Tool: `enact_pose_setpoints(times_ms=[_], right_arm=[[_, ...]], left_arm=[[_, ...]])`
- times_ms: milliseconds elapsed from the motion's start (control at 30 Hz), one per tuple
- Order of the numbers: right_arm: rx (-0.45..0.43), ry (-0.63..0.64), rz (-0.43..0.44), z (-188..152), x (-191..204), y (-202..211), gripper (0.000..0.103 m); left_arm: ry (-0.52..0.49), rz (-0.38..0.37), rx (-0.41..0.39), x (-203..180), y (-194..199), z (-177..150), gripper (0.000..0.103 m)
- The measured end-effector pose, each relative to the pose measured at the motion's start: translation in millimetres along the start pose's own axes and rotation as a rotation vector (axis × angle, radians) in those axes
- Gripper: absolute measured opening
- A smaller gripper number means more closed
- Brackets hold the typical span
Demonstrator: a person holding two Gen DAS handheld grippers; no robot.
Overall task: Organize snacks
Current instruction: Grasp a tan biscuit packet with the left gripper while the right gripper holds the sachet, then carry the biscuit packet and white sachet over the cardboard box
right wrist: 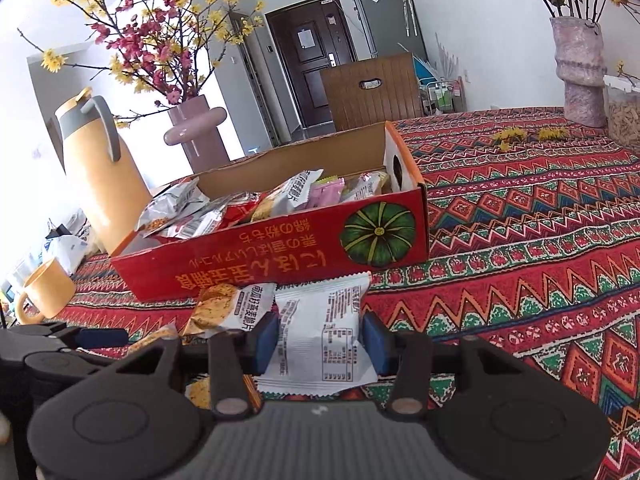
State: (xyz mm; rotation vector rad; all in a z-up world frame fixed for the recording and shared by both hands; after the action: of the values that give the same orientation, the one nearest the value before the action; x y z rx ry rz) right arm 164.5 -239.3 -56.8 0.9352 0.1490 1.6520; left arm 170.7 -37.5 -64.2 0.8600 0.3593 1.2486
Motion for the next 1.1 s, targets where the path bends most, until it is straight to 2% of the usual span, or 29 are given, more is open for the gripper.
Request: enact_pose_setpoints(times_ms=[300,400,467,600,767,967,1100], right_arm=[[0.008,-0.005,-0.002,-0.8,-3.9,-1.3,0.046],[0.011,-0.005,0.0,-1.7,-3.4,-2.0,0.046],[0.012,-0.005,0.0,-2.2,-3.3,-2.4,0.046],[0.014,-0.005,0.0,-2.5,-2.5,-3.2,0.046],[0.015,-0.005,0.0,-2.7,-2.4,-3.3,0.046],[0.015,-0.003,0.0,-3.3,-2.0,-3.1,0.046],[0.014,-0.002,0.0,-3.9,-1.3,-2.8,0.046]], left_arm=[[0.005,-0.026,0.005,-1.9,-6.2,-0.1,0.101],[0.006,-0.036,0.003,-2.6,-7.0,-0.1,0.093],[0.009,-0.041,-0.008,-1.9,-4.8,0.1,0.082],[0.013,-0.04,-0.014,-0.9,-3.0,-0.9,0.078],[0.019,-0.031,-0.021,1.5,0.6,-3.6,0.067],[0.017,-0.017,-0.036,1.5,3.6,-7.2,0.059],[0.02,-0.02,-0.039,2.1,5.3,-8.0,0.058]])
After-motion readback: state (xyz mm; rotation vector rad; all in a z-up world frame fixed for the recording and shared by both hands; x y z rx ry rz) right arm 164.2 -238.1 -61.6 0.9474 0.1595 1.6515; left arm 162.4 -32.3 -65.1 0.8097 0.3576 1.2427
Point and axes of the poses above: each gripper's, at about its wrist camera, not at the fingertips, and y roughly against the way its jaws point, x to its left, z to its top, the point moved 2 cm from there along -y, roughly the way its jaws point, and after that the axes turned 14 degrees about -y, right-handed, at the moved point
